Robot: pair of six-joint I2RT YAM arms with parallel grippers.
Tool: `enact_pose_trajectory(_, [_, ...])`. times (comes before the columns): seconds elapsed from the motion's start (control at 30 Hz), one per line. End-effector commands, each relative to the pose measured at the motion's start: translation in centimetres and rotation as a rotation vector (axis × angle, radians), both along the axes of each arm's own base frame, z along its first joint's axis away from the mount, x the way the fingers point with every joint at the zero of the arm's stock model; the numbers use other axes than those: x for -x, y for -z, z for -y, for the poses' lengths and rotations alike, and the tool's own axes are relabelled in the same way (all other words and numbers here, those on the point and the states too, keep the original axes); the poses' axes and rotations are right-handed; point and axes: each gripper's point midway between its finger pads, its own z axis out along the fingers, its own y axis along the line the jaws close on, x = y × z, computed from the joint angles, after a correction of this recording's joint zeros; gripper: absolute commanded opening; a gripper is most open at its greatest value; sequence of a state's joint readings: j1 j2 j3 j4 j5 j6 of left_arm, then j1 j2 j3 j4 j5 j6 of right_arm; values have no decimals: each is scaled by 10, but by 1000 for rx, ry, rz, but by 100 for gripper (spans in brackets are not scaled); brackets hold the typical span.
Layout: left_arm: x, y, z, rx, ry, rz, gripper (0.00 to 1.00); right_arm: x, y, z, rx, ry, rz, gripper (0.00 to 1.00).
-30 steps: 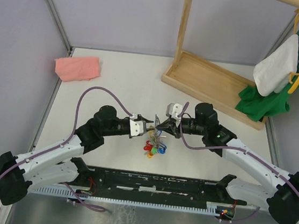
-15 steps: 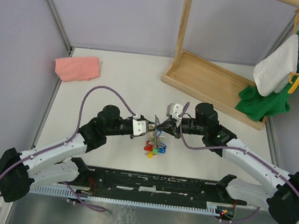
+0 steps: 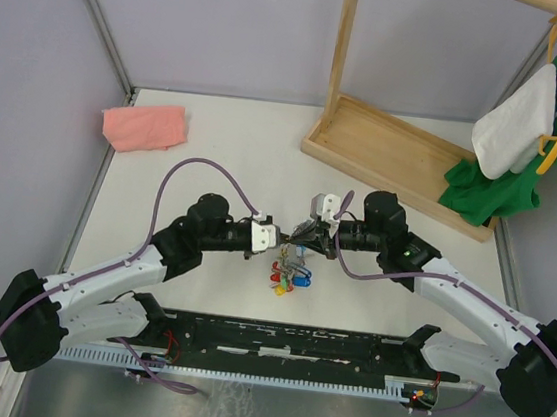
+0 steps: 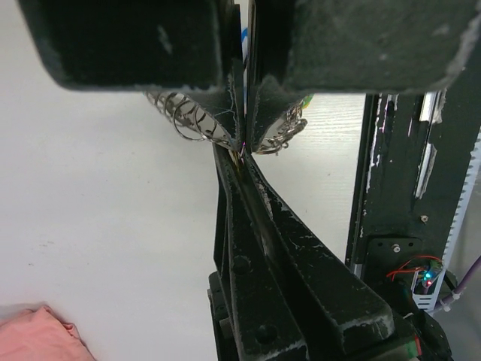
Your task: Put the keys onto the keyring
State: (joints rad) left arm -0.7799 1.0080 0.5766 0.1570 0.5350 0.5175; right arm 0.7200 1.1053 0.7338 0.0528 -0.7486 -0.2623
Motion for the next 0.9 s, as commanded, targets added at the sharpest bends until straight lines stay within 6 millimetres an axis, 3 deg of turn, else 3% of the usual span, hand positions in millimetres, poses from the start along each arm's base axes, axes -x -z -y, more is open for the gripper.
enact_pose_trajectory(0.0, [0,-24,8,50,38,29,4,-1,-34,-9,-114,-28,97,1])
enact_pose_trajectory(0.37, [10,-13,10,94,47,-54,3,-22,-98,1,-520,165,249,1])
enact_pose_trajectory(0.47, [5,-11,13,108,28,-81,3,-23,-103,3,-616,182,241,1])
enact_pose_trajectory(0.57, [-2,-15,12,119,-12,-75,3,-23,-95,1,-610,175,214,1])
enact_pose_trajectory(0.7, [-10,-28,1,109,-75,-2,3,-24,-67,-1,-456,176,176,1])
enact_pose_trajectory(0.87, [-13,-35,-5,62,-75,70,3,-20,-39,5,-224,165,129,13])
